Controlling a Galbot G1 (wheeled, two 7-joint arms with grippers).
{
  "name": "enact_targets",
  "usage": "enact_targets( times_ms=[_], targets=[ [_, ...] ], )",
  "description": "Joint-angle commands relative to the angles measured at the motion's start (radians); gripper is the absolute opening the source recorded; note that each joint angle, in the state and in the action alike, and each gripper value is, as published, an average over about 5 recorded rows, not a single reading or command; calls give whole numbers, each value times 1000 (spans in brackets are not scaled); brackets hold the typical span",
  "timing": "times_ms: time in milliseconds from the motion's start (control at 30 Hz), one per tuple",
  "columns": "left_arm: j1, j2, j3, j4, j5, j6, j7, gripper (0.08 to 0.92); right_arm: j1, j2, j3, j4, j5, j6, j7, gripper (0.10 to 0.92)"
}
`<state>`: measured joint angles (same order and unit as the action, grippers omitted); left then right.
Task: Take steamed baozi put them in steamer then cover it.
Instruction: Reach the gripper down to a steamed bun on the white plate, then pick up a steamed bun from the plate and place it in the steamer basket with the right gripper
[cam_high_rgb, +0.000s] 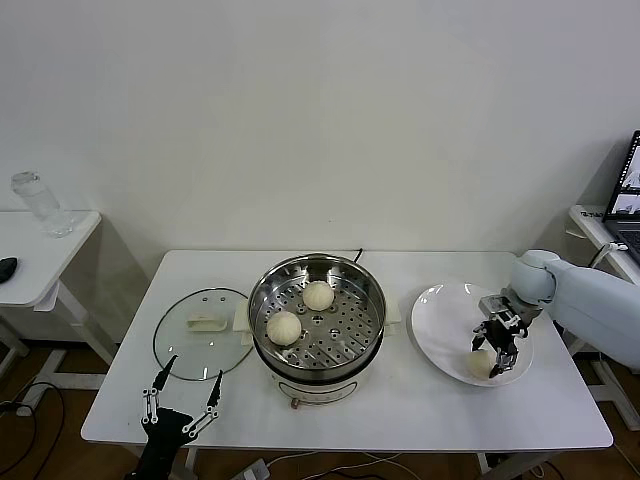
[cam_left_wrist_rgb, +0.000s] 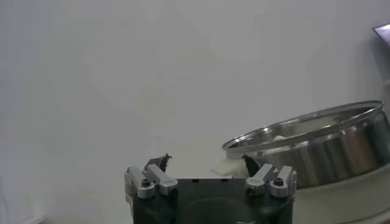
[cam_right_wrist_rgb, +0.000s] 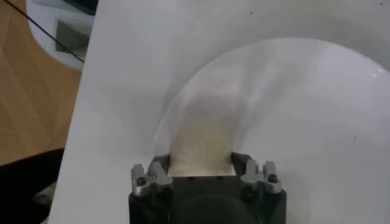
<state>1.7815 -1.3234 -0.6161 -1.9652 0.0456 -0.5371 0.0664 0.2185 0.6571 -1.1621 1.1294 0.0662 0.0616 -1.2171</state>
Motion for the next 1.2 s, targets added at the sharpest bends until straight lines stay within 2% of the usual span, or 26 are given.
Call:
enact_targets(
  times_ms=[33,267,467,867,1200],
  targets=[
    [-7,2,6,2,0,5,1,823,252,12,-79,102,60,85,-14,673],
    [-13,5,12,0,0,8,2,823,574,160,-149,229,109,255,-23,673],
    [-11,4,14,-2,0,5,2,823,650,302,-165,362,157,307,-10,670],
    [-8,2,4,-5,-2,-2,2,823,520,449,-179,527,-39,385,19,670],
    [-8,-2,9,-2,-3,-9,0,823,368,495,-165,461,-199,480,29,672]
  ],
)
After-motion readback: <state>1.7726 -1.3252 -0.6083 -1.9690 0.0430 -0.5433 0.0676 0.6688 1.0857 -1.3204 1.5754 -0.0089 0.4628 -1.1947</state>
